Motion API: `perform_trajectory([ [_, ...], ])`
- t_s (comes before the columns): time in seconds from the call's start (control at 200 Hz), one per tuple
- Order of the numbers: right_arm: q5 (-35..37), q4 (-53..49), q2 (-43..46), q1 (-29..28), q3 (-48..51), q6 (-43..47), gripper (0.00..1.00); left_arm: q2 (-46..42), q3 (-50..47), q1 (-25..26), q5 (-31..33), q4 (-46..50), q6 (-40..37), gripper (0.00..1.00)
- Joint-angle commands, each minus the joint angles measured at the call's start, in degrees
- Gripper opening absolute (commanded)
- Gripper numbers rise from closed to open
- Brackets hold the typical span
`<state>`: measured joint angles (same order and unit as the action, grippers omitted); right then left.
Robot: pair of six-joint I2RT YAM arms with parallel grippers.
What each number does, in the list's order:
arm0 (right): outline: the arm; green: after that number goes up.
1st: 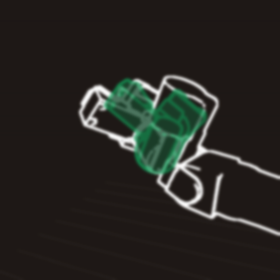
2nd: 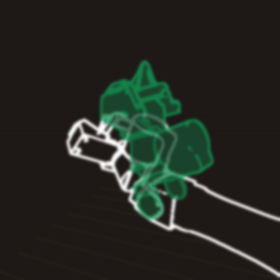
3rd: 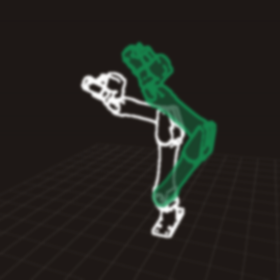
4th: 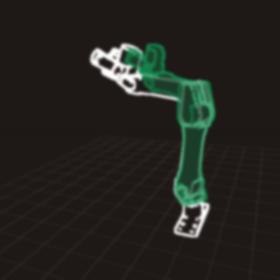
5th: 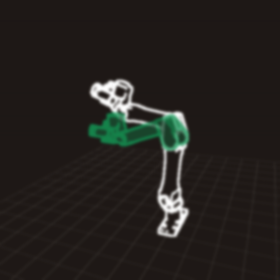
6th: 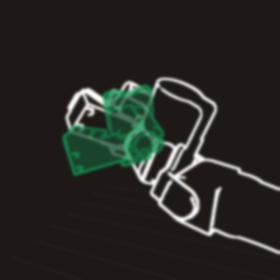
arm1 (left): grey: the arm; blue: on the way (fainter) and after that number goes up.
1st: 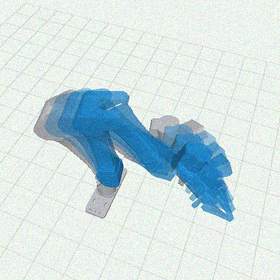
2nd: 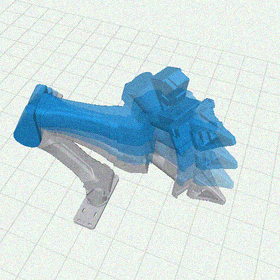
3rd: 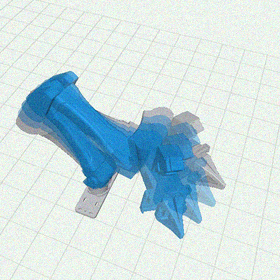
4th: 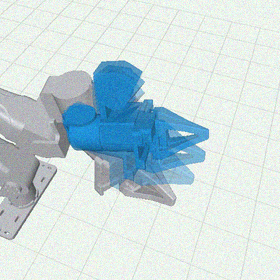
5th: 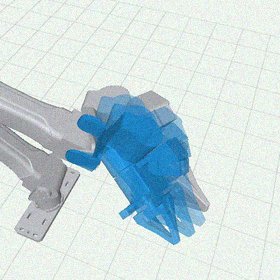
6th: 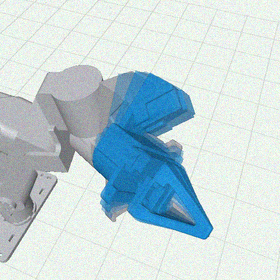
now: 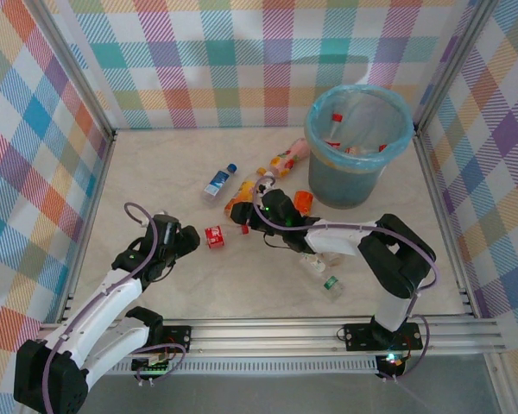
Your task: Put the plastic bottles in the bin
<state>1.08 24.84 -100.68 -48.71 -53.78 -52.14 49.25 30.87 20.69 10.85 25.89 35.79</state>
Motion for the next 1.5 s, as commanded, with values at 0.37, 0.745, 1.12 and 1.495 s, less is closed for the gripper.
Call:
perform_trajectory([
  [0.37,2.12,4.67,1.93,-0.51,3.89,-2.18,0.71,0.78,4.11,-0.56,-1.78,2.13,-1.78,0.78],
  [0.745,2.68,6.02,0.62,-0.52,3.94,-4.06,0.71,1.39,0.69,-0.64,-2.26,0.58,-1.71,0.78],
  [1.12,2.22,7.86,-1.39,-0.33,4.25,-5.91,0.7,1.9,-3.89,-0.65,-2.4,-2.0,-0.13,0.78],
  [1.495,2.5,8.99,-5.17,-0.26,4.1,-9.47,0.7,-4.46,1.5,-0.74,-0.27,2.53,-0.84,0.75],
])
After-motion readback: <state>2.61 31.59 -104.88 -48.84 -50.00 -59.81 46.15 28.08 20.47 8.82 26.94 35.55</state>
